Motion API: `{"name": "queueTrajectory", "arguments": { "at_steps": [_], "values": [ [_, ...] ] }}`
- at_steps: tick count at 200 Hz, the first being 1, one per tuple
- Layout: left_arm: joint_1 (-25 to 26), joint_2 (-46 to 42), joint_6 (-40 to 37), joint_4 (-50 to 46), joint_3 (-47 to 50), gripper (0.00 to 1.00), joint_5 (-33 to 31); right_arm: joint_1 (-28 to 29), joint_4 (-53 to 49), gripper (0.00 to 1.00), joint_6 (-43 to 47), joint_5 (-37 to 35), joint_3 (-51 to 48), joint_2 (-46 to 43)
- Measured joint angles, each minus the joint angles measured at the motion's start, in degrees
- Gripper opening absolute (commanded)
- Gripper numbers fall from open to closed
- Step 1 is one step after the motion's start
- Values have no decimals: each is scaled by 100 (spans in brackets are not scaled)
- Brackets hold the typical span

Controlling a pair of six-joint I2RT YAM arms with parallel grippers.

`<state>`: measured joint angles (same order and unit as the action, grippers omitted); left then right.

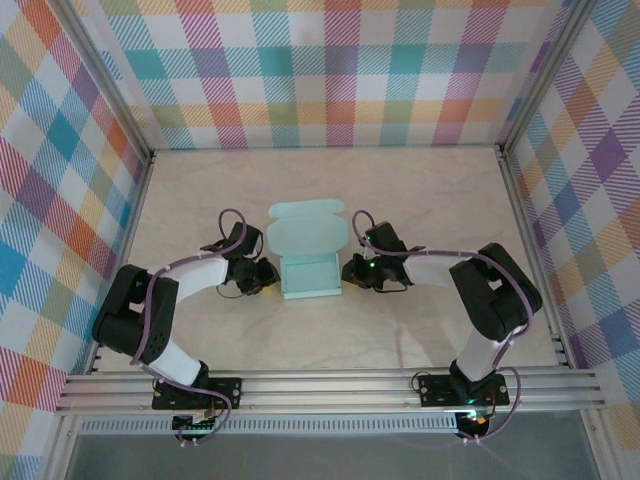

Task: Fold the paper box

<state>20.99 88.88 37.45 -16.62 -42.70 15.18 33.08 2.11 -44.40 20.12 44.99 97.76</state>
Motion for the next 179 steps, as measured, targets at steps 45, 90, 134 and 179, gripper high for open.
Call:
{"name": "queueTrajectory", "arguments": {
  "at_steps": [45, 90, 134, 179],
  "values": [
    [63, -275, -105, -481, 50, 28, -503, 31, -153, 24, 31, -481, -103, -435],
    [68, -1021, -590, -1165, 46, 64, -1488, 24, -546, 58, 726, -1268, -101, -1093],
    [-15, -1829, -1600, -1576, -575, 74, -2131, -92, -1172, 76, 2509, -1349, 525, -1399],
    [-260, -1521, -2470, -2326, -2400, 100, -2210, -339, -1904, 87, 4321, -763, 1735, -1274]
  ]
}}
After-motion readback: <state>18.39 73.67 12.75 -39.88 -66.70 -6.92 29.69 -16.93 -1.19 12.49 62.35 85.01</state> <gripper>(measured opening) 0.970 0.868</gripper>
